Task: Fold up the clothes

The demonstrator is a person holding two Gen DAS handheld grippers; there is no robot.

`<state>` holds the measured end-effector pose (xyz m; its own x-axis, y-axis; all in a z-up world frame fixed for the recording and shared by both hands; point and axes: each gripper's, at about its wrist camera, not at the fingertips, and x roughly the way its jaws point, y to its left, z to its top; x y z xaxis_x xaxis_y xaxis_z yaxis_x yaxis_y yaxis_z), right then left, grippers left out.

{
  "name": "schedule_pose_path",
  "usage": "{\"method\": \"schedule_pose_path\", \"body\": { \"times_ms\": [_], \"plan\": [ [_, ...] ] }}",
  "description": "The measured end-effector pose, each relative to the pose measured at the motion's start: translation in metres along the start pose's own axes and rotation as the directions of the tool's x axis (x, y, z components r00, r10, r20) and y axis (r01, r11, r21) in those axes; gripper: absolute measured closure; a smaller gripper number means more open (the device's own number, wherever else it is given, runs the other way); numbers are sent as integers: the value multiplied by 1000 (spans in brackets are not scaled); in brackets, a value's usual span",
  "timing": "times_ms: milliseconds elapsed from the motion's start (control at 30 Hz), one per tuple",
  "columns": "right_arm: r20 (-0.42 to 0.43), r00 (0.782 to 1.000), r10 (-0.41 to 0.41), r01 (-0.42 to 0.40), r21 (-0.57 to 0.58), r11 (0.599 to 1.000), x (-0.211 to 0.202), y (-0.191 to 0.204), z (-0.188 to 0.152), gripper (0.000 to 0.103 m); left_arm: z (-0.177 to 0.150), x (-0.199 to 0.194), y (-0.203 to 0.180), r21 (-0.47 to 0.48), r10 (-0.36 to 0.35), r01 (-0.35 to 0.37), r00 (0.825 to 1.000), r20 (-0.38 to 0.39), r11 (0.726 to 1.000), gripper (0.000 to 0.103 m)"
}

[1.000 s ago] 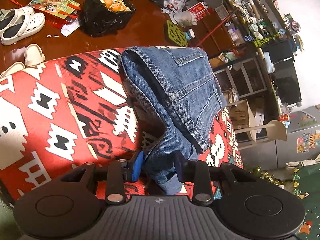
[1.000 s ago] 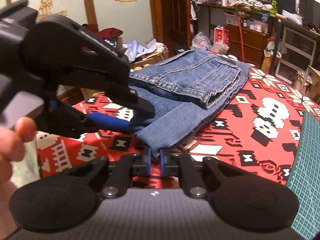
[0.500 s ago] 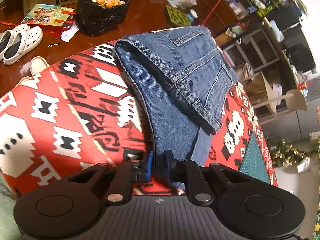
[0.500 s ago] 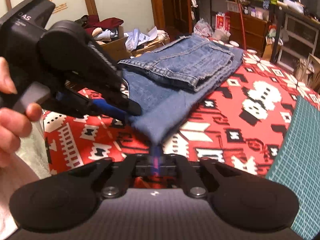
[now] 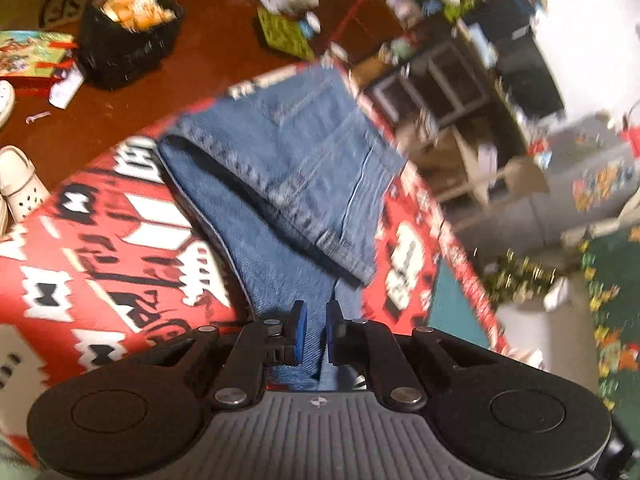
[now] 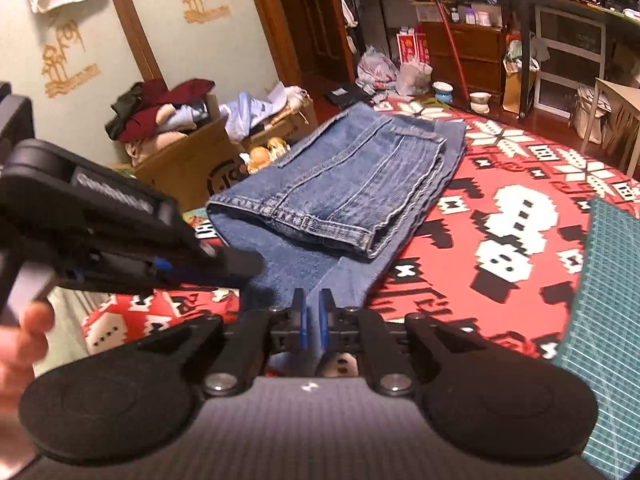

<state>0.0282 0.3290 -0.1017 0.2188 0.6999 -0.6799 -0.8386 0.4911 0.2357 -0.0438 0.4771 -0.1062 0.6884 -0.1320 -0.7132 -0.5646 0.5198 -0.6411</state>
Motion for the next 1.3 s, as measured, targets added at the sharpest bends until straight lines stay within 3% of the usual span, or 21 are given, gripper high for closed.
{"method": "schedule_pose_path", "body": {
  "times_ms": [67,300,433,533,600,800,933,1033,1233,1300],
  "plan": [
    [-19,1000,-7,8,20,1000,12,0,-4,94,0,12,1,43,69,-67,997,-41,997,100],
    [31,999,-9,7,60,998,10,-7,-24,94,3,6,6,71,51,-45,994,-92,996,101],
    [41,999,11,-13,59,998,-5,-12,-17,92,5,-6,5,80,-30,36,997,-75,996,99],
    [86,995,46,-55,106,993,-13,-23,2,80,14,-14,-2,98,-96,100,995,-39,990,99],
    [102,993,61,-73,113,991,-12,-30,19,80,24,-20,-9,113,-133,132,991,-1,985,99],
    [99,992,72,-88,162,983,29,-58,90,80,72,-7,-10,118,-160,149,982,96,982,99],
    [103,994,47,-69,224,972,74,-89,137,87,85,11,3,106,-104,94,990,91,990,99],
    [81,996,42,-63,274,960,113,-112,165,89,85,21,17,82,-101,95,992,70,992,99],
    [38,997,66,-76,365,928,187,-139,189,89,94,22,18,113,-120,110,989,86,987,99],
    [16,998,63,-65,369,927,204,-144,188,93,93,25,18,126,-107,96,991,85,987,99]
  ]
}}
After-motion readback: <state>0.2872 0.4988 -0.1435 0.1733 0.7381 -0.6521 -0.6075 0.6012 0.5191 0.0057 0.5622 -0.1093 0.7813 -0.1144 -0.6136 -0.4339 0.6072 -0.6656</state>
